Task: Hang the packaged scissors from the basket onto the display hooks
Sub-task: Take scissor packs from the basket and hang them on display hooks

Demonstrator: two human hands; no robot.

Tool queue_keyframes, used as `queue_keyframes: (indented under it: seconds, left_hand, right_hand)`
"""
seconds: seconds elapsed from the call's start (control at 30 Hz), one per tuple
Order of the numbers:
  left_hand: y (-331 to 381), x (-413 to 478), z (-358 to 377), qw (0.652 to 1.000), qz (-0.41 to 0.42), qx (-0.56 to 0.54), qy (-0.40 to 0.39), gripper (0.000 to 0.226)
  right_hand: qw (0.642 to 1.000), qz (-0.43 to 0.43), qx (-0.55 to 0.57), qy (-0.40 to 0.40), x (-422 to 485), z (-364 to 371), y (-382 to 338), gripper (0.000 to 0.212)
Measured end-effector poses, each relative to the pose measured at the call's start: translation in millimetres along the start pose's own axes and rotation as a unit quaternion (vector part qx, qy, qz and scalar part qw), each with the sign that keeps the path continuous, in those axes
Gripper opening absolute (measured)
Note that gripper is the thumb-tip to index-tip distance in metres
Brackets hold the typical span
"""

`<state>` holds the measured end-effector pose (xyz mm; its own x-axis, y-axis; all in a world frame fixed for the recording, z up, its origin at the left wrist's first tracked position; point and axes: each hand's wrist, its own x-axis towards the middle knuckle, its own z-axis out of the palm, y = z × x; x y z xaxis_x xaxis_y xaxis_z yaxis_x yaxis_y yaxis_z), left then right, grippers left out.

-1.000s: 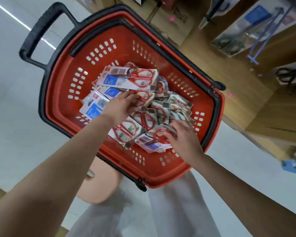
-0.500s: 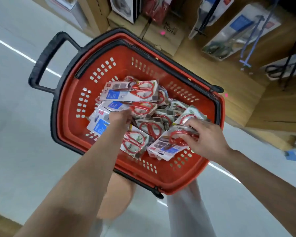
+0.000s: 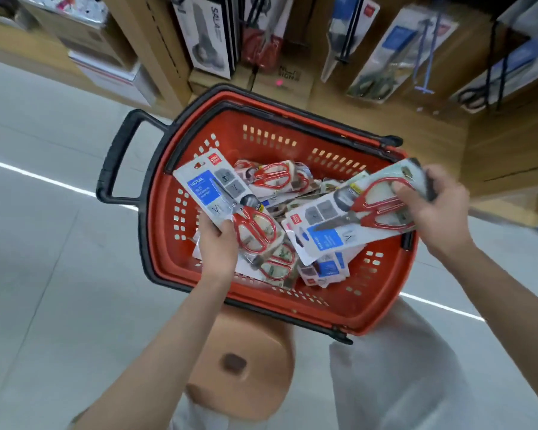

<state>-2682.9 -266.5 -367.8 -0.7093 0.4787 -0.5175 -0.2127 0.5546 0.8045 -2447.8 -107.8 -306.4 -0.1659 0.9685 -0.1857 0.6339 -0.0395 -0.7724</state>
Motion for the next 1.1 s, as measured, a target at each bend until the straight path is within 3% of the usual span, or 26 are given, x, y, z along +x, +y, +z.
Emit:
queue_keyframes:
  seconds: [0.13,0.33,0.43,0.57,0.7,0.8,0.9,0.97,1.1]
  left_hand:
    - [10.3,17.7,4.0,0.996,0.066,0.030,-0.055,0.031]
    - [11.0,51.0,19.6,0.995,0.072,0.032,-0.068,0.018]
    - [9.2,59.7,30.6,0.994,0.045,-0.007,-0.102,0.015]
    - [14.0,60.9,49.7,0.985,-0.013,-0.121,-0.124,0.034]
    - [12.4,61.0,55.1,0.983,0.050,-0.132,-0.118,0.020]
    - [5.5,67.7,51.1,0.982,0.103,-0.093,-0.130,0.030]
    - [8.3,70.2,53.0,0.979,0.157,-0.030,-0.125,0.042]
    - [11.2,70.6,56.8,0.975,0.188,-0.019,-0.119,0.042]
    - [19.8,69.5,60.2,0.964,0.210,-0.037,-0.156,0.016]
  right_hand:
    - [0.976,0.088,0.170,0.101,-7.3,13.6,5.1,0.019]
    - [0.907,0.181,0.355,0.134,-3.9,56.6,12.4,0.030]
    - [0.913,0.199,0.348,0.073,-2.0,82.0,14.7,0.030]
    - [0.924,0.184,0.333,-0.030,-4.1,118.1,23.9,0.036]
    - [0.958,0.124,0.197,-0.168,0.4,135.0,31.4,0.037]
    - [0.960,0.045,0.062,-0.270,7.9,136.4,27.0,0.042]
    - [0.970,0.002,0.069,-0.235,18.7,141.6,18.5,0.047]
    - [0.977,-0.009,0.111,-0.183,27.6,144.6,15.8,0.039]
    - [0.972,-0.003,0.205,-0.113,43.6,140.4,19.2,0.013]
